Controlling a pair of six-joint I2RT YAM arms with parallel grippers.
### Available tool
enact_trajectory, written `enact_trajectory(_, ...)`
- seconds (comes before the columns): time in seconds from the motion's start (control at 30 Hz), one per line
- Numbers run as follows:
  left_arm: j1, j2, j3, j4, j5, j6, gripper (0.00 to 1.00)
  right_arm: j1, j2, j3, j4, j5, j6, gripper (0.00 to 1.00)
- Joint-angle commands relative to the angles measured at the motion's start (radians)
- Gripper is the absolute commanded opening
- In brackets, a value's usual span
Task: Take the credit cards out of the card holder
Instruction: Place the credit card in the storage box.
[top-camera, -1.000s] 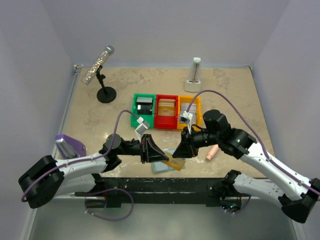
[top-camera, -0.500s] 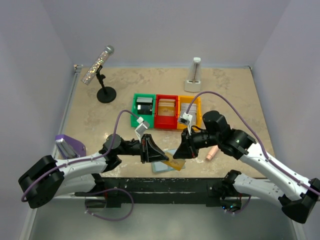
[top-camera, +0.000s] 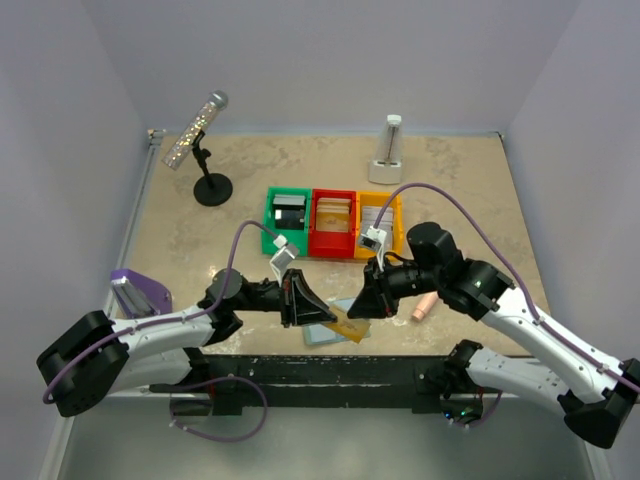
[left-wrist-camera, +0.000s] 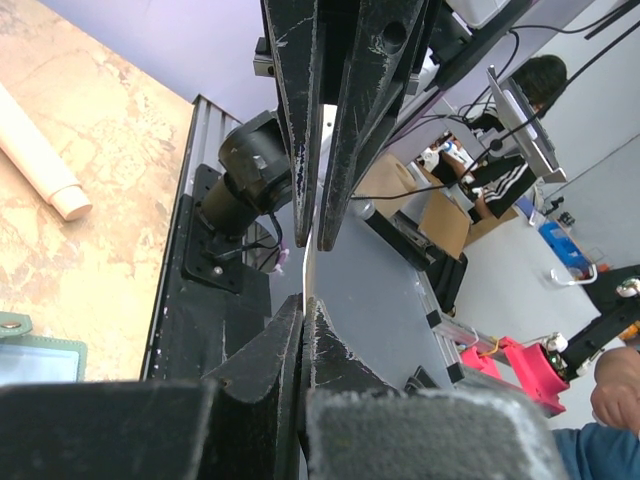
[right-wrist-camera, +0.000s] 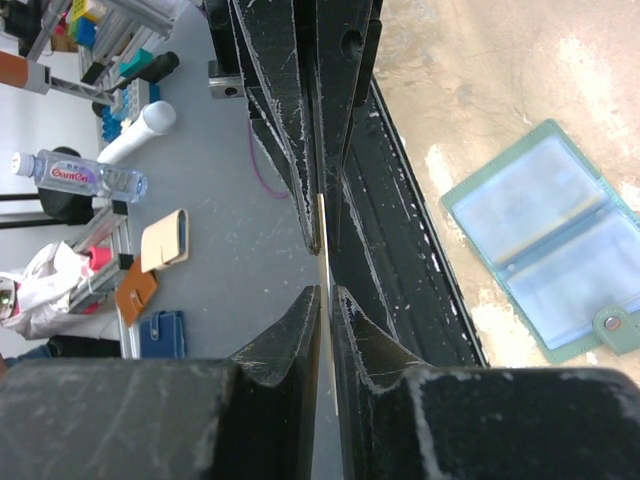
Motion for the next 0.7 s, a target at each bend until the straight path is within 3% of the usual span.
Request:
enact_trajectory(0.0, 0.007, -0.011, -0.009, 0.062, -0.003, -0.002, 0.0, -0.002, -0.013, 0.005, 0.004, -0.013, -0.017, 0.13)
enact_trajectory(0.1, 0.007, -0.011, -0.004, 0.059, -0.005, 0.0, 0.0, -0.002, -0.005, 0.005, 0.007, -0.03, -0.017, 0.09)
enact_trajectory(0.17, 0.007, -0.01, 0.002, 0.059, -0.002, -0.002, 0.0, -0.002, -0.005, 0.005, 0.007, -0.033, -0.019, 0.0)
enact_trajectory(0.23, 0.007, -0.008, 0.005, 0.056, -0.002, 0.0, 0.0, -0.002, -0.008, 0.006, 0.004, -0.032, -0.019, 0.0)
enact_trajectory(0.27, 0.007, -0.005, 0.008, 0.053, -0.002, 0.001, 0.08, -0.002, -0.008, 0.007, 0.003, -0.025, -0.019, 0.0)
enact_trajectory(0.37, 0.008, -0.014, 0.011, 0.024, -0.011, 0.004, 0.43, -0.002, -0.016, 0.019, -0.015, 0.002, -0.022, 0.0)
enact_trajectory(0.43, 0.01, -0.034, 0.01, -0.02, -0.035, 0.014, 0.53, -0.003, -0.021, 0.036, -0.038, 0.033, -0.033, 0.0)
enact_trajectory(0.6, 0.059, -0.184, -0.035, -0.218, -0.15, 0.035, 0.6, -0.017, -0.01, 0.112, -0.117, 0.126, -0.071, 0.0)
enact_trajectory(0.67, 0.096, -0.293, -0.056, -0.386, -0.257, 0.044, 0.6, -0.025, 0.007, 0.158, -0.153, 0.197, -0.1, 0.0)
